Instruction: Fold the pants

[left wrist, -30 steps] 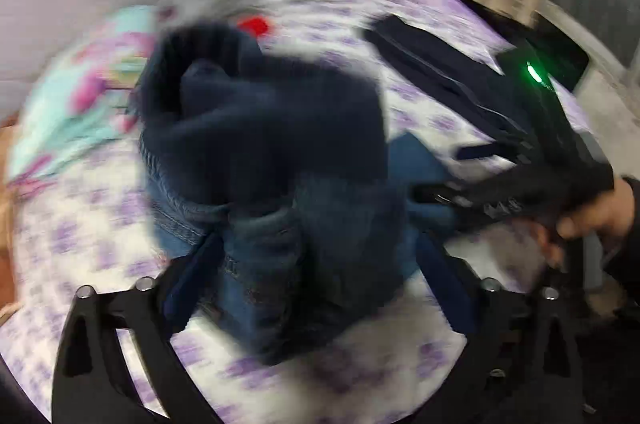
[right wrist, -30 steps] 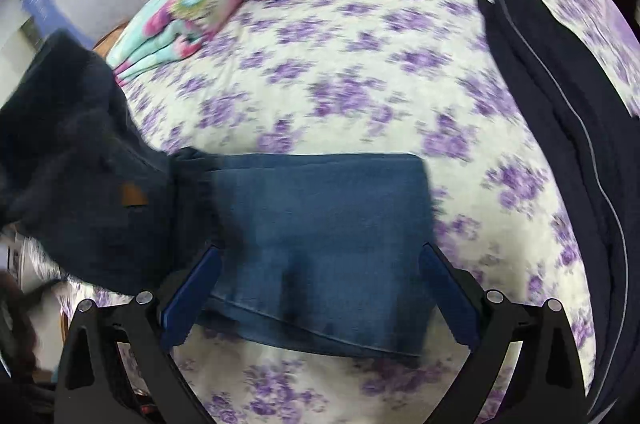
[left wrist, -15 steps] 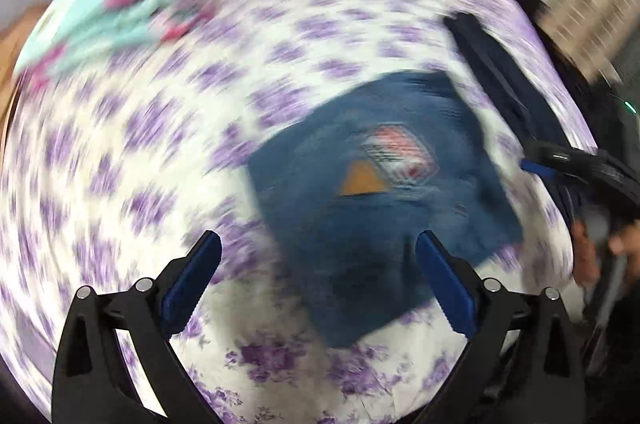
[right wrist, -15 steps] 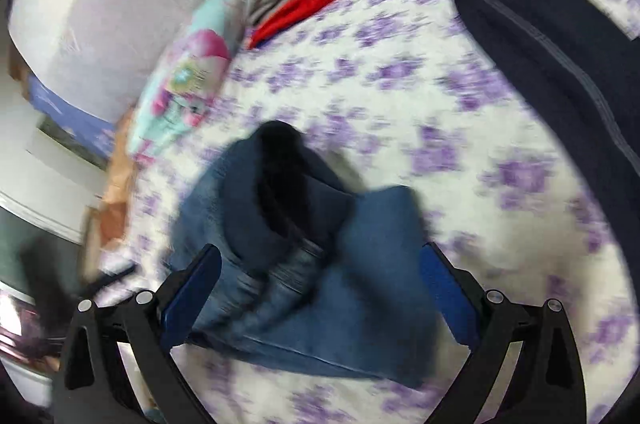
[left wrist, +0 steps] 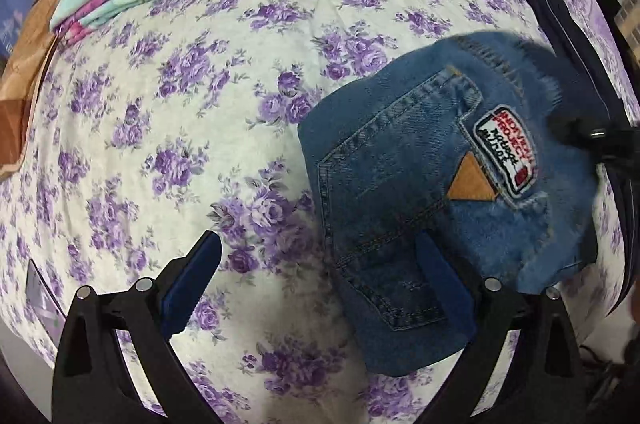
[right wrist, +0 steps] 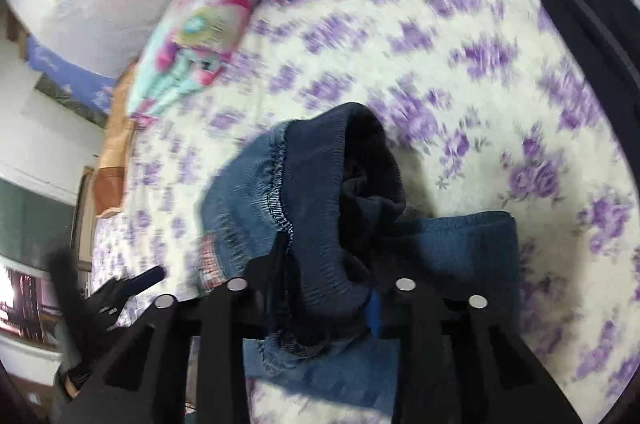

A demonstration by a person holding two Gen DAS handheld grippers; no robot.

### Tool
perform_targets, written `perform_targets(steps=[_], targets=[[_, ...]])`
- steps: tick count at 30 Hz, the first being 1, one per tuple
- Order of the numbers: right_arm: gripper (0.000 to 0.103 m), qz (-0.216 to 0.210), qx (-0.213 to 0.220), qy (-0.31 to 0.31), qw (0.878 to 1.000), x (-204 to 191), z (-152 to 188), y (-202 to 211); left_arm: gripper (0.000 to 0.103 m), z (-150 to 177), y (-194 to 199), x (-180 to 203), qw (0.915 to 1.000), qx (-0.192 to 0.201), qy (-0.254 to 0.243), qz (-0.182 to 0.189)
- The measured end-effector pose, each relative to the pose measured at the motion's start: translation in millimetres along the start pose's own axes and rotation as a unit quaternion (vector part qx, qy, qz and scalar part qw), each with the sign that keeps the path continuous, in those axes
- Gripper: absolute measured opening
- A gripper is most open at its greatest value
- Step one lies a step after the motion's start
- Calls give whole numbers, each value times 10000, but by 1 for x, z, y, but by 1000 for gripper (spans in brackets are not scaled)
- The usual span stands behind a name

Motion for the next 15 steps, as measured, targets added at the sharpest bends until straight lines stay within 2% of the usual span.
perform_targets(steps=[3,5,8,9,11,12,14,15], targets=[[27,-479,293,45,9984,-23,15,48,95,0,13,-9,9997,59,88,215],[27,-572,380,-75,9976,-23,28,65,95,1,26,-10,9991,217,98,341],[27,-143,326,-586,9976,15,48,64,96,-2,24,3,9985,226,-87,499],[27,137,204,-980,9949,40,54,53,96,-2,16,12,9982,145,-167,555],[41,472,-5,-1314,9902,76,64,30,97,0,-2,31,9973,81,-387,624],[50,506,62,-1205,9914,86,66,21,99,2,-11,39,9977,46,-535,423],[56,300,111,-1033,9941,86,65,18,99,3,-25,49,9974,44,-719,-84],[62,439,59,-801,9958,77,59,23,99,2,-24,49,9974,32,-717,-92]])
Point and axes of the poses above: each gripper's, at about its wrist camera, not at the fingertips, and y roughly against the way its jaws point, x to its right, z to its underside, the point moved 1 cm from there along -y, roughly the way its jaws point, and after that the axes turned 1 degree about -x, right-handed, at the moved point
